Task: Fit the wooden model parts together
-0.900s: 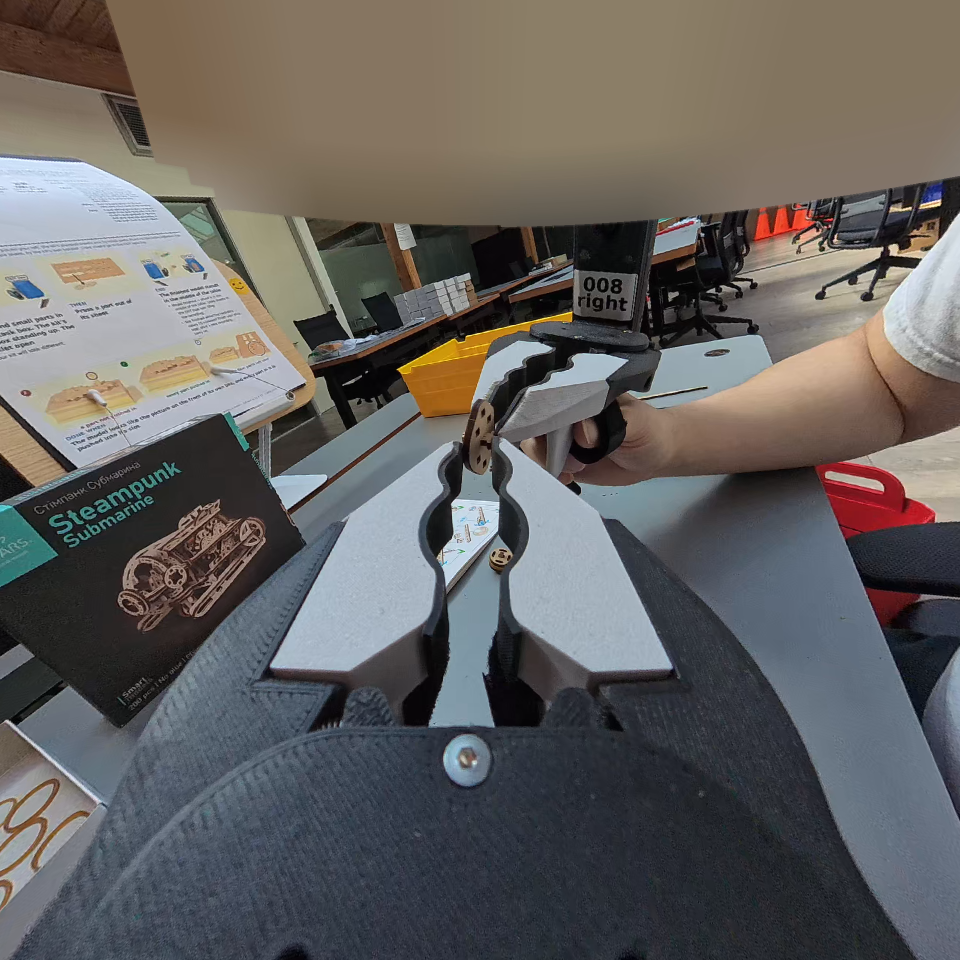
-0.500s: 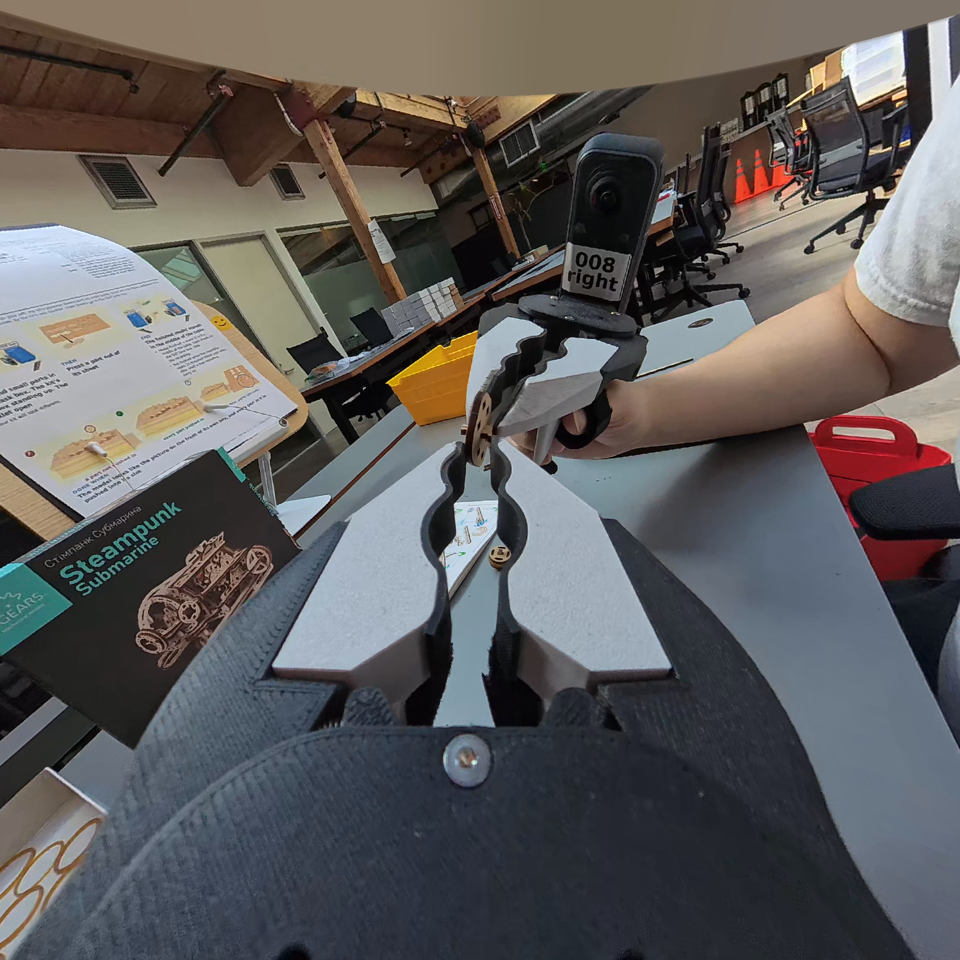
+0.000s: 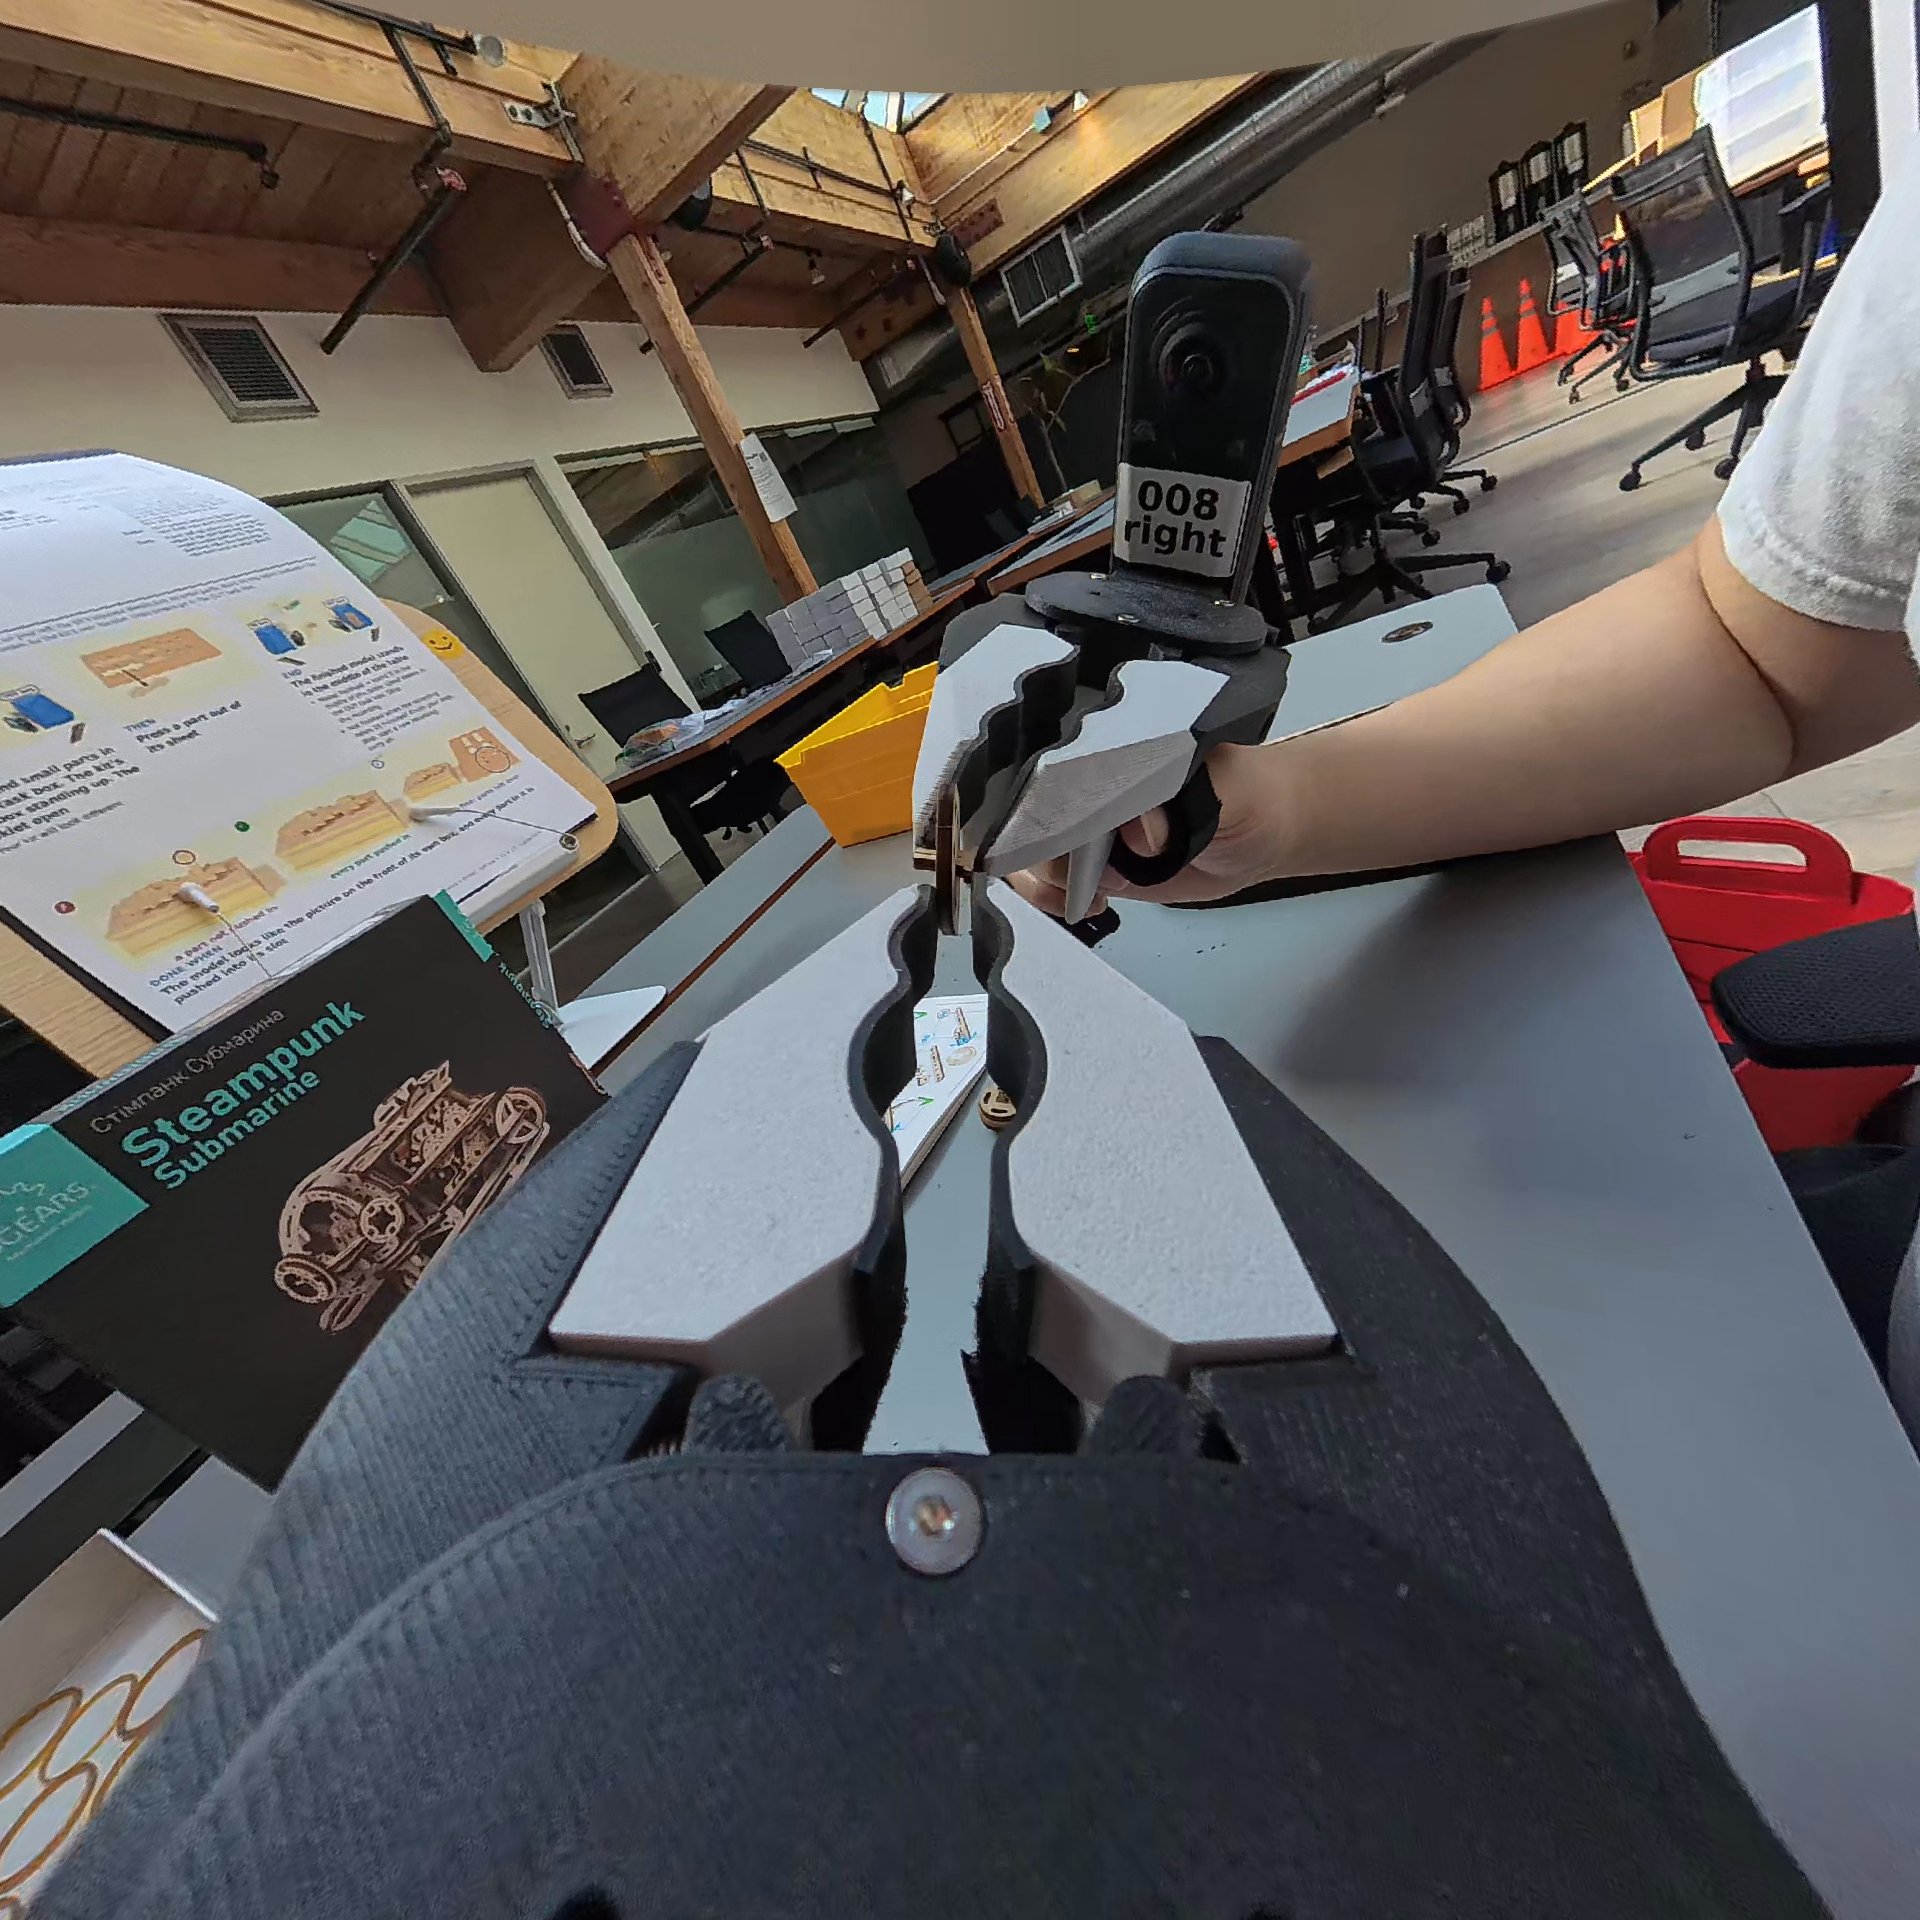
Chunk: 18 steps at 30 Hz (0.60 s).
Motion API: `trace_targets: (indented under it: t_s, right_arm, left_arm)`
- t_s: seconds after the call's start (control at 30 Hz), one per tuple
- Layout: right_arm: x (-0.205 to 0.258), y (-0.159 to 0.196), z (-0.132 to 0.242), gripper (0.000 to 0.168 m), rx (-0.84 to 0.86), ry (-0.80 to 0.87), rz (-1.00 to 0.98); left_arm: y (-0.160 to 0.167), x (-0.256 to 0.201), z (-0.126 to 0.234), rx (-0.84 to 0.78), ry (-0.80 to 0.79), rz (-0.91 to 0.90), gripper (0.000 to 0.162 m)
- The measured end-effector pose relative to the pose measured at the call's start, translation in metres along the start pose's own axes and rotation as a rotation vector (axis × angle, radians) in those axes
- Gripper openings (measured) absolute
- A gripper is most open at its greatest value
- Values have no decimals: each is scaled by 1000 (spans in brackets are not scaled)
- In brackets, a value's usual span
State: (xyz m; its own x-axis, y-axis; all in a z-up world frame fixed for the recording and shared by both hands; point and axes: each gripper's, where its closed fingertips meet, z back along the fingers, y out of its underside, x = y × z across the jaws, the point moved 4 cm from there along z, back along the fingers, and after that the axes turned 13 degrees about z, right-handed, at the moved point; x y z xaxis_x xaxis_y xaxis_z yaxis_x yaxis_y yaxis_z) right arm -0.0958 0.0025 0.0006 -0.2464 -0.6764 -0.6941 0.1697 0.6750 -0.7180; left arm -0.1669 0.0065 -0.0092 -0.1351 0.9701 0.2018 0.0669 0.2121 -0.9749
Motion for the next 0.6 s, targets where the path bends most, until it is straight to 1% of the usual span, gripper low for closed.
trace_targets:
  t_s: [0.03,0.1,0.3,0.43,0.6]
  right_arm:
    - [-1,1,0,9,3,5,-11]
    - [-3,3,-1,9,8,12,-55]
    - [-9,14,-3,8,21,14,-260]
    - [-11,19,-4,8,37,10,-306]
    - [-12,20,-4,8,11,0,-367]
  left_arm:
    - [0,1,0,-3,-9,3,4]
    - [0,3,-1,-5,-26,18,5]
    - [5,14,-4,12,-38,178,5]
    - [8,17,-5,27,-55,208,5]
    - [8,18,-5,15,-43,264,5]
